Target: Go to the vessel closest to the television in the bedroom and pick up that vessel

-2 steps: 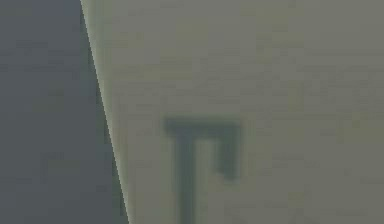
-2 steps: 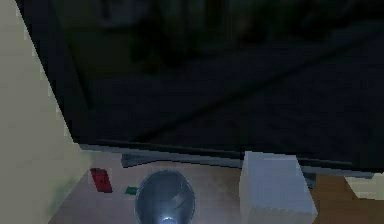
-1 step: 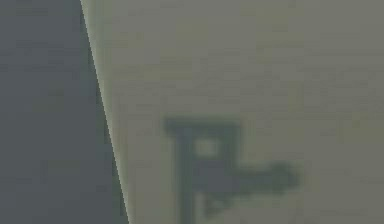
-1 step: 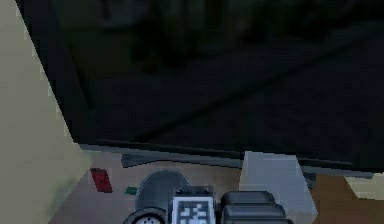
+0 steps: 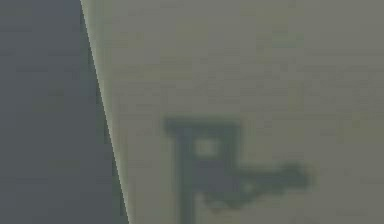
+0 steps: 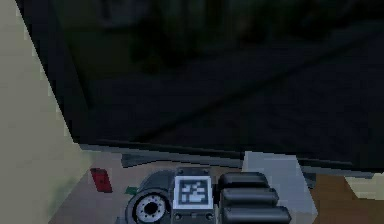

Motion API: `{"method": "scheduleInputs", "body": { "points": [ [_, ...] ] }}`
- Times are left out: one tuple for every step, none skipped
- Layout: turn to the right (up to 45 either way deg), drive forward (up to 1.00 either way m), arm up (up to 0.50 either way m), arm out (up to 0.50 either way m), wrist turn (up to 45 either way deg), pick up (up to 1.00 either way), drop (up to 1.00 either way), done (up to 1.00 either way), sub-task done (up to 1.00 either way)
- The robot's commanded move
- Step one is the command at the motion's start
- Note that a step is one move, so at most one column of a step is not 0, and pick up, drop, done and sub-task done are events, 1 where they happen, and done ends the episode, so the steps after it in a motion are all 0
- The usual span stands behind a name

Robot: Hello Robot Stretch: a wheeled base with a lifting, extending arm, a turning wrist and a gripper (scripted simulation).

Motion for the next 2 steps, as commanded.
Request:
{"method": "scheduleInputs", "body": {
  "points": [
    [0.0,0.00,0.00,0.00,45.0,0.00,0.00,0.00,0.00],
    [0.0,0.00,0.00,0.00,45.0,0.00,0.00,0.00,0.00]
  ]
}}
